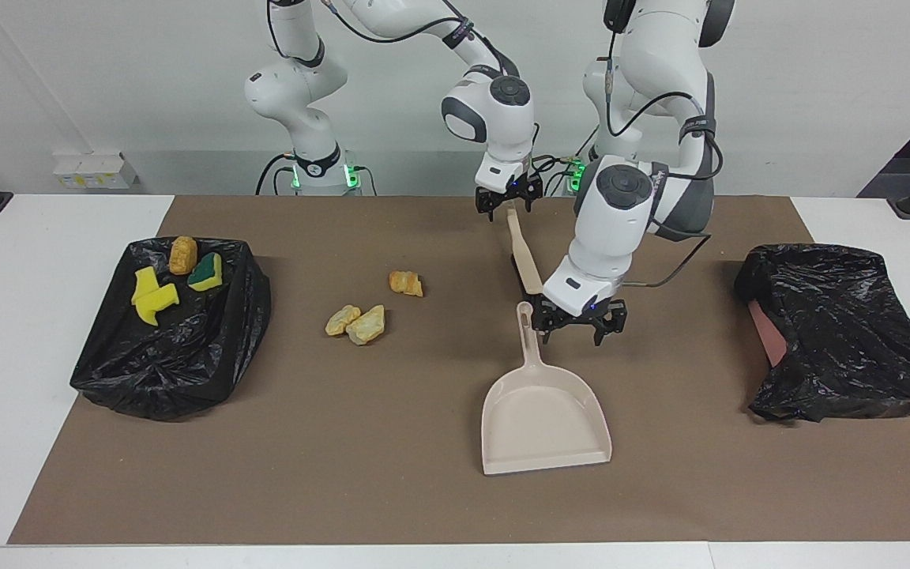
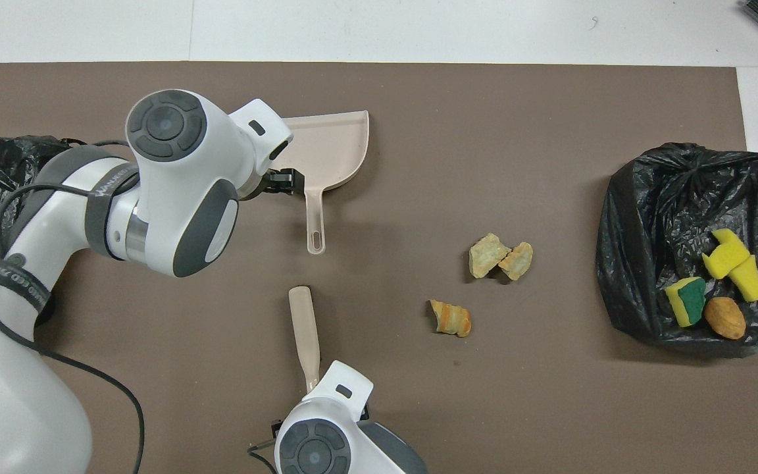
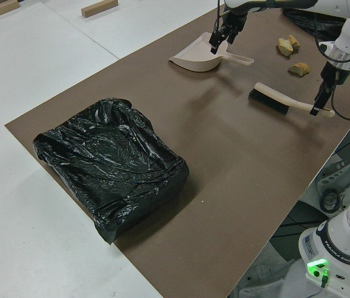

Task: Sweep and dump trash in bin
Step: 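Grasp the dustpan with the left gripper while the right gripper grasps the brush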

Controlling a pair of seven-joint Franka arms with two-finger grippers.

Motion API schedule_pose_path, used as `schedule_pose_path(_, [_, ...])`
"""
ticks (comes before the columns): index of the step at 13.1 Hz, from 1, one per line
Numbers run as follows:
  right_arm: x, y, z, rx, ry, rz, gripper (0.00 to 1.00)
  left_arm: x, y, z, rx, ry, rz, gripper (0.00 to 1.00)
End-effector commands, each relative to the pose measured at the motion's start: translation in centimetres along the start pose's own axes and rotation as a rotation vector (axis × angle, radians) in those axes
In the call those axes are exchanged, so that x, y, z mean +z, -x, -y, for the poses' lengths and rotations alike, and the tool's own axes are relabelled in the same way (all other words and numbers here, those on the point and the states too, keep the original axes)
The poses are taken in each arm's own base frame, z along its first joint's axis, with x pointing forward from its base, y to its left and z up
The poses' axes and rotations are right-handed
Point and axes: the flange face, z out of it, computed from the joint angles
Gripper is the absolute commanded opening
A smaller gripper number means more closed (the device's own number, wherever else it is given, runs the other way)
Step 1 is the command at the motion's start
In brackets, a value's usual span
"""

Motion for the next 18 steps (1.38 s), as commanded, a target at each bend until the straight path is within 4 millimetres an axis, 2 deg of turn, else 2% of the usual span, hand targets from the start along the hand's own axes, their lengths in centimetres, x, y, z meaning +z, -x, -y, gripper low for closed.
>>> schedule_pose_path(1, [0.6, -0.2, -0.4, -0.022, -0.025, 0.004, 0.38, 1.8, 0.5, -1.4, -0.036, -0.005, -0.020, 1.00])
schedule_pose_path(2, [0.5, -0.3, -0.3, -0.030, -0.026, 0.004, 0.00, 3.8, 1.4, -3.5, -0.016, -0.017, 0.004, 1.00])
schedule_pose_path(3, [0.3, -0.5, -0.1, -0.030, -0.024, 0.008, 0.00, 4.6, 1.7, -4.3, -0.010, -0.019, 0.015, 1.00])
schedule_pose_path(4, [0.4, -0.8, -0.2, -0.026, -0.023, 0.012, 0.00, 4.5, 1.4, -4.1, -0.019, -0.014, 0.011, 1.00])
schedule_pose_path(5, [0.2, -0.9, -0.2, -0.023, -0.018, 0.020, 0.00, 4.8, 1.7, -4.0, -0.022, -0.016, 0.027, 0.52])
schedule_pose_path(6, [0.2, -0.9, -0.3, -0.025, -0.008, 0.027, 0.00, 5.0, 2.0, -4.3, -0.016, -0.018, 0.031, 0.09])
schedule_pose_path(7, [0.2, -0.9, -0.3, -0.027, -0.001, 0.028, 0.00, 5.0, 2.2, -4.5, -0.014, -0.018, 0.039, 0.00])
schedule_pose_path(9, [-0.7, -1.0, -0.9, -0.030, 0.025, 0.043, 0.00, 4.7, 2.0, -4.3, -0.011, -0.020, 0.040, 0.00])
schedule_pose_path(12, [-3.4, -1.1, -3.2, -0.007, 0.051, 0.037, 0.00, 2.9, 1.2, -3.1, -0.012, -0.015, 0.020, 0.00])
schedule_pose_path(16, [-8.0, -1.3, -8.2, 0.008, 0.085, 0.030, 0.00, -0.7, -0.7, 1.4, 0.051, -0.003, -0.032, 0.00])
schedule_pose_path(18, [-10.7, -1.7, -11.8, 0.037, 0.109, 0.040, 0.00, -1.9, -1.1, 4.1, 0.132, -0.014, -0.016, 0.00])
